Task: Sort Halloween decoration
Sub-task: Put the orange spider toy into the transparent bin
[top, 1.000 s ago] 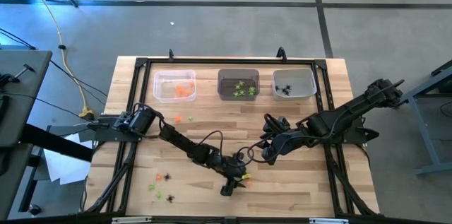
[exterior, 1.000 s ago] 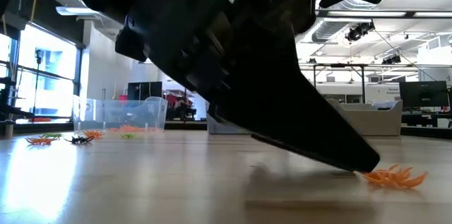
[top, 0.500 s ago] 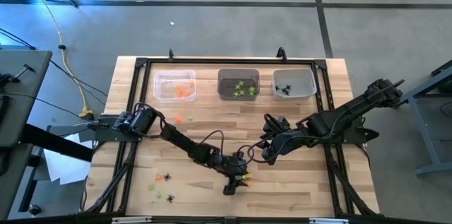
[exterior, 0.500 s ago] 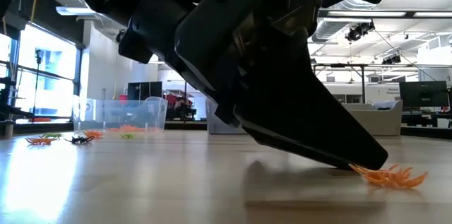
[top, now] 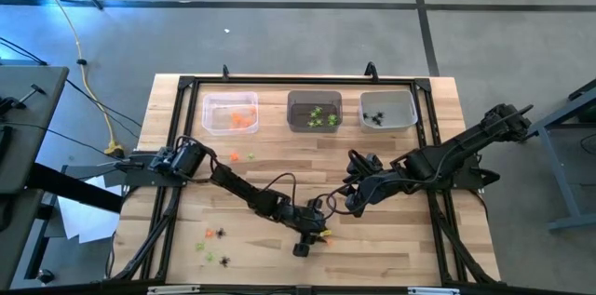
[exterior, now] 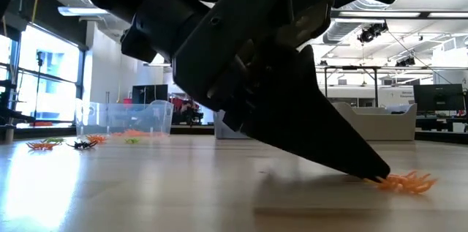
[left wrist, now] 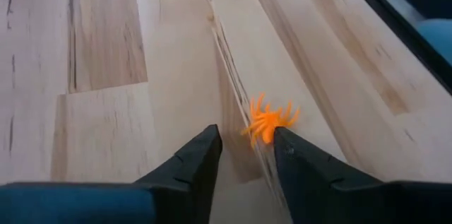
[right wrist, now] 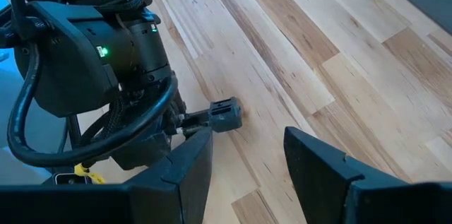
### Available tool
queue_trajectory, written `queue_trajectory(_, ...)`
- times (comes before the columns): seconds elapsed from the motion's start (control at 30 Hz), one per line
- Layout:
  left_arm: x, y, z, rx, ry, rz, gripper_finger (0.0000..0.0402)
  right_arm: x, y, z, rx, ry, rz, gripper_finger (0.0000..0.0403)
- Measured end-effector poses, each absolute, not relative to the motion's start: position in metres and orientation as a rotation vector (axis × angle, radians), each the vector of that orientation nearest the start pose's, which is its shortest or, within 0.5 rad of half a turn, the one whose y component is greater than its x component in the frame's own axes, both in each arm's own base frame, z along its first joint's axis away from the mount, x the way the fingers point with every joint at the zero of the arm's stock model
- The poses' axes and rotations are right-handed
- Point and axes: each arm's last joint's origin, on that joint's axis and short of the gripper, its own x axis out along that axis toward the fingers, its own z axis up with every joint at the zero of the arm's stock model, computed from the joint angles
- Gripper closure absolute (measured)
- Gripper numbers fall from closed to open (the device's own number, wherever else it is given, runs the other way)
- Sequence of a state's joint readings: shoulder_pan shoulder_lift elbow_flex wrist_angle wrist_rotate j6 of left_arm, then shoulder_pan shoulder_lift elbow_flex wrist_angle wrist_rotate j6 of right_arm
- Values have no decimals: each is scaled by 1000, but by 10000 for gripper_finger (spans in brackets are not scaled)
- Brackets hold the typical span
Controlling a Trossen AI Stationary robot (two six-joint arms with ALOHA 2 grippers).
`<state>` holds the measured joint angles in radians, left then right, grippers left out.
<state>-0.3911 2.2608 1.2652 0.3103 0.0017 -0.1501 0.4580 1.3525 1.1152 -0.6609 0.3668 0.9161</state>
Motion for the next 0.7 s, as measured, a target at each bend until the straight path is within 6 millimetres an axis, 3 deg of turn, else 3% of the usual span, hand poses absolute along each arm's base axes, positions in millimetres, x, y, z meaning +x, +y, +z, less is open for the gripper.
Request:
queue_trajectory(0.5,413,-163,71,-2,737,-316,394,250,112,288,503,780,-290,231)
queue_trajectory(0.7,414,-161,71,-23,740,-312,401,251,112,288,503,780,-290,231)
